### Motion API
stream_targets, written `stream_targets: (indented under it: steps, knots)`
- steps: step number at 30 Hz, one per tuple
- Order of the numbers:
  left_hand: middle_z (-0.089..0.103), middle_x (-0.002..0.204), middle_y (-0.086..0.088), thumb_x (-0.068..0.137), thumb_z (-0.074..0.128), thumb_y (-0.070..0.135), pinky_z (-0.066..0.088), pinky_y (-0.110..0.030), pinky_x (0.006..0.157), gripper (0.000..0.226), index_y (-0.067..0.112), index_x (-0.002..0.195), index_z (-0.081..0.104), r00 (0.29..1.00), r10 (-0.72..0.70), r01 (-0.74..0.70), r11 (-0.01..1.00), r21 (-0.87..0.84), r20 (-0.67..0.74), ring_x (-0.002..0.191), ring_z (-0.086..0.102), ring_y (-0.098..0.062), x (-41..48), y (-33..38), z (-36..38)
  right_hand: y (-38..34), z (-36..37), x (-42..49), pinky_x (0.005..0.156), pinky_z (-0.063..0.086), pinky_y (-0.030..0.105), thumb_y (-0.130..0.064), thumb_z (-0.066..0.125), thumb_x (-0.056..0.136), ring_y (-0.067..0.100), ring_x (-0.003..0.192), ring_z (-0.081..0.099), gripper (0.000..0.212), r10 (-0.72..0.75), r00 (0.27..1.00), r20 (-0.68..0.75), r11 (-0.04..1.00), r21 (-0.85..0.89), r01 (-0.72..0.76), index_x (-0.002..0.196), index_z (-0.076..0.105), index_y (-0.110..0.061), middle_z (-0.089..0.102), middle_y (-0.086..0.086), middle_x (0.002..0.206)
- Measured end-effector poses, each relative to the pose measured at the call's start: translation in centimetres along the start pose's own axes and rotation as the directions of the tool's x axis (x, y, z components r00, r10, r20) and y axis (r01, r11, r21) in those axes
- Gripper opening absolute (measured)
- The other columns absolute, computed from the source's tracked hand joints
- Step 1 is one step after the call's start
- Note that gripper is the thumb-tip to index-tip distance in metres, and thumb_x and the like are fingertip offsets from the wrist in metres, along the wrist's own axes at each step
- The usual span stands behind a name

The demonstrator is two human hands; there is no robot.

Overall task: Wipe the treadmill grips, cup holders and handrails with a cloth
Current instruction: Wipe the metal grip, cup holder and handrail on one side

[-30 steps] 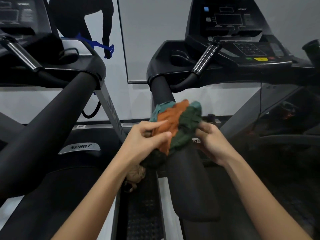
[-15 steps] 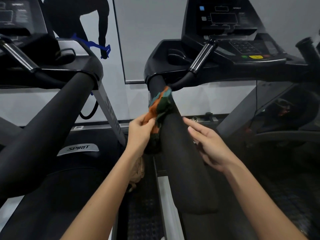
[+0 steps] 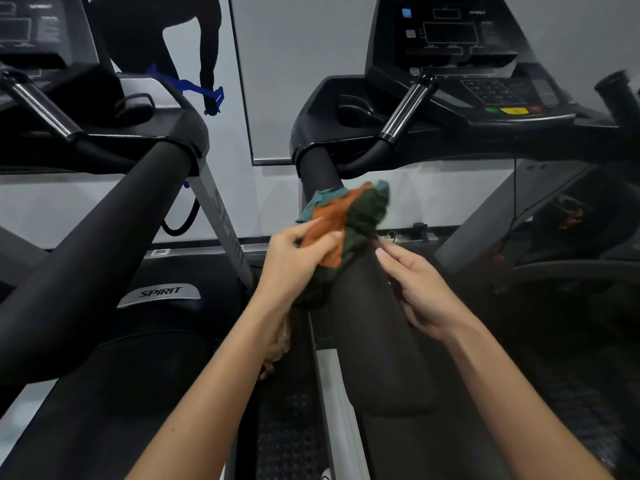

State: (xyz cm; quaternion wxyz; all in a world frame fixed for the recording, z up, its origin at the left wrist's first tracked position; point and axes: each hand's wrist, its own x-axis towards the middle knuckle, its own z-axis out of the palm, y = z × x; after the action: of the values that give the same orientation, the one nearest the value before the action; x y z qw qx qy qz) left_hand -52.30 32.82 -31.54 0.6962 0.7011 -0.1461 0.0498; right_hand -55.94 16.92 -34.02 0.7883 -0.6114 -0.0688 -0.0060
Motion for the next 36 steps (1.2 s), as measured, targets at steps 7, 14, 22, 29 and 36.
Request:
stream_targets:
  steps: [7,14,22,29,36]
  knots:
    - [0.071,0.07,0.0,0.086,0.062,0.011,0.051,-0.022,0.063,0.012,0.016,0.081,0.072,0.96,-0.253,0.23,0.957,-0.18,-0.121,0.065,0.064,-0.011,-1.6,-2.4,-1.0,0.2,-0.4,0.1,0.092,0.051,0.026,-0.018,0.043,0.095,0.013,0.114,0.059,0.039,0.025,1.0,0.004,1.0,0.008,-0.025,0.134,0.047,-0.021,0.063,-0.002,0.124]
    - [0.068,0.11,-0.002,0.069,0.08,0.017,0.052,-0.026,0.083,0.034,0.021,0.103,0.072,0.988,-0.12,0.136,0.977,-0.167,0.1,0.099,0.066,-0.014,-5.5,-1.5,-1.6,0.2,-0.3,0.0,0.086,0.054,0.035,-0.018,0.048,0.093,0.02,0.099,0.066,0.027,0.006,1.0,0.021,1.0,-0.002,-0.006,0.116,0.061,-0.013,0.07,0.006,0.108]
    - [0.072,0.074,0.007,0.087,0.063,0.013,0.048,-0.014,0.06,0.01,0.014,0.092,0.071,0.998,-0.067,0.067,0.995,-0.075,0.003,0.071,0.067,-0.004,-1.6,-1.3,-1.3,0.4,-0.3,0.3,0.095,0.049,0.031,-0.019,0.041,0.097,0.018,0.114,0.059,0.039,0.037,0.999,-0.027,0.999,0.021,-0.036,0.135,0.046,-0.02,0.063,0.006,0.124]
    - [0.067,0.093,0.001,0.082,0.064,0.003,0.05,-0.024,0.073,0.014,0.013,0.086,0.072,0.983,-0.058,0.072,0.994,-0.078,0.172,0.086,0.064,-0.011,-5.5,-2.7,-2.9,-0.2,-0.3,0.3,0.102,0.041,0.051,-0.04,0.059,0.085,0.031,0.123,0.05,0.056,0.018,1.0,-0.004,0.995,-0.101,-0.018,0.134,0.048,-0.015,0.051,0.012,0.136]
    - [0.066,0.117,0.005,0.078,0.072,0.033,0.051,-0.021,0.084,0.058,0.022,0.132,0.053,0.969,-0.128,0.132,0.991,-0.009,0.212,0.101,0.065,-0.006,-2.6,-1.8,-2.7,0.0,-0.7,0.4,0.099,0.046,0.042,-0.029,0.057,0.085,0.029,0.121,0.053,0.052,0.016,1.0,-0.013,0.999,-0.036,-0.016,0.135,0.047,-0.015,0.061,0.011,0.126]
